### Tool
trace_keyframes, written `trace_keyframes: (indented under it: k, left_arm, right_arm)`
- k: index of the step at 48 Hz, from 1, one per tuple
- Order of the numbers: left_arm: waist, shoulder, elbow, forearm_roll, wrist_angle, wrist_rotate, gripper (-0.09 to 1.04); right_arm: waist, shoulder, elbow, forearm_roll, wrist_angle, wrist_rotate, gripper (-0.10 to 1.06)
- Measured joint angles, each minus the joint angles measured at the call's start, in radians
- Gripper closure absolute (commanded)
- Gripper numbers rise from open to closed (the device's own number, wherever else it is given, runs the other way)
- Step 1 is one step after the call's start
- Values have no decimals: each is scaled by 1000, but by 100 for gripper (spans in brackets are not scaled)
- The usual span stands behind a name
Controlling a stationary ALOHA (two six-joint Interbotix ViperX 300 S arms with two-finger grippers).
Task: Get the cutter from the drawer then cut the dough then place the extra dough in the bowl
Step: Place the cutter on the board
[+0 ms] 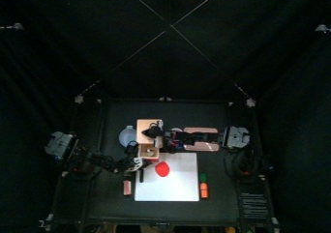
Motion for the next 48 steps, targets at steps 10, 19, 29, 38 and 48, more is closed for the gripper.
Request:
trace_keyframes:
  k: [10, 19, 29, 38, 48]
  left_arm:
    - [-9, 0, -3, 5, 3, 0, 50]
    - [-6, -3, 8, 8, 2, 0, 46]
    - [-2, -5, 15, 14, -8, 0, 31]
    - [0, -5, 17, 28, -9, 2, 19]
    - [0, -25, 25, 34, -9, 2, 16]
  right_arm:
    - [0, 2, -3, 0, 3, 0, 94]
    - [0, 3, -3, 0, 3, 0, 94]
    - [0, 2, -3, 0, 5, 0, 94]
    - [0, 2, -6, 0, 12, 0, 94]
    - [0, 2, -6, -2, 15, 0, 94]
